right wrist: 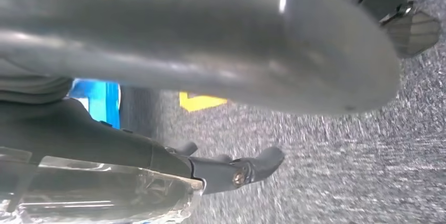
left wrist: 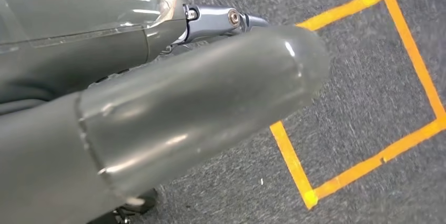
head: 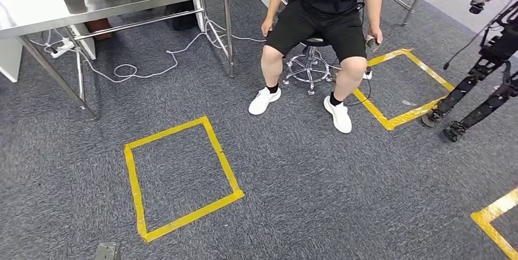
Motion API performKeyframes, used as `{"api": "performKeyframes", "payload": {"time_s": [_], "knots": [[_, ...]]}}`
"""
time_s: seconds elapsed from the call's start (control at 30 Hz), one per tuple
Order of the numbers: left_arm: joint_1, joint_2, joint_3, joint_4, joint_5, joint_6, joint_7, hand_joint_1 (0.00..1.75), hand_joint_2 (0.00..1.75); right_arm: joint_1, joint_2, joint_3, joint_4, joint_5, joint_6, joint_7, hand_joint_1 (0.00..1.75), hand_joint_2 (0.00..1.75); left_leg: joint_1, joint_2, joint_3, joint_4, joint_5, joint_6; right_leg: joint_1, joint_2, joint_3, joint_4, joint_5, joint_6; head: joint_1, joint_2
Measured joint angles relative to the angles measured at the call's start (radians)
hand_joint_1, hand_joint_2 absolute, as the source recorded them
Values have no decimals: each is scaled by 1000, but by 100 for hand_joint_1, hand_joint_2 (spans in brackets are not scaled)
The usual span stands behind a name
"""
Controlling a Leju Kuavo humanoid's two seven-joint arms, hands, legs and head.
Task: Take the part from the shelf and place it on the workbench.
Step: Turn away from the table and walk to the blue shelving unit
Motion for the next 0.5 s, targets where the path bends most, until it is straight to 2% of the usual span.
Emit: {"api": "performKeyframes", "payload": {"time_s": [0.03,0.07,0.1,0.13,0.17,0.2,0.23,0.27,0.3,0.33,0.37,0.4,0.43,0.47,0.5], "knots": [[0,1,2,0,0,-3,4,0,0,-6,0,-11,0,-16,1,-5,0,0,0,15,-2,-4,5,8,2,-28,-22,38,-21,-3,3,0],[1,1,4,1,-1,-7,7,0,0,-14,1,-24,0,-32,2,-10,0,0,-2,32,-4,-5,7,13,1,-58,-50,98,-51,-7,5,0],[2,2,6,1,-2,-9,10,0,0,-22,2,-38,0,-44,2,-13,0,0,-4,49,-7,-5,8,17,1,-76,-83,168,-82,-11,8,0],[3,3,7,2,-2,-11,13,0,0,-28,3,-50,0,-52,2,-15,0,0,-6,66,-10,-5,8,18,-1,-84,-111,230,-106,-10,8,0],[3,3,7,2,-3,-12,14,0,0,-32,3,-59,0,-56,3,-16,0,0,-7,82,-12,-5,9,19,-2,-88,-123,266,-116,-6,8,0],[3,4,7,2,-3,-13,16,0,0,-33,2,-67,0,-59,3,-17,0,0,-8,96,-13,-5,9,19,-2,-91,-112,262,-111,1,9,0],[3,4,7,2,-3,-14,16,0,0,-34,1,-73,0,-61,3,-18,0,0,-8,110,-12,-5,9,18,-2,-97,-81,218,-93,10,9,0],[2,3,7,2,-5,-16,16,0,0,-34,0,-79,0,-62,3,-20,0,0,-9,122,-11,-4,9,17,-3,-114,-36,147,-70,16,10,0],[1,3,7,2,-7,-18,17,0,0,-37,-1,-85,0,-65,3,-24,0,0,-12,133,-9,-4,8,13,0,-141,6,73,-51,17,11,0],[0,3,7,2,-11,-20,17,0,0,-40,-1,-90,0,-67,2,-28,0,0,-15,145,-8,-3,7,8,3,-162,38,17,-37,14,9,0],[-3,3,7,2,-15,-21,19,0,0,-44,-2,-95,0,-71,2,-31,0,0,-18,155,-6,-2,6,3,6,-176,52,-15,-30,8,8,0],[-6,3,7,2,-18,-21,23,0,0,-46,-2,-100,0,-74,1,-35,0,0,-19,166,-5,-2,5,-3,10,-176,53,-25,-29,1,7,0],[-11,3,7,2,-21,-22,27,0,0,-47,-2,-106,0,-79,0,-37,0,0,-18,176,-3,-2,5,-9,10,-163,50,-25,-25,-5,5,0],[-17,2,7,2,-24,-23,31,0,0,-46,-2,-112,0,-83,0,-41,0,0,-14,172,-3,2,1,-16,5,-152,49,-27,-22,-11,5,0],[-21,2,6,2,-25,-24,35,0,0,-44,-2,-118,0,-87,-1,-44,0,0,-11,153,-7,14,-11,-22,1,-141,50,-28,-19,-18,5,0]]}}
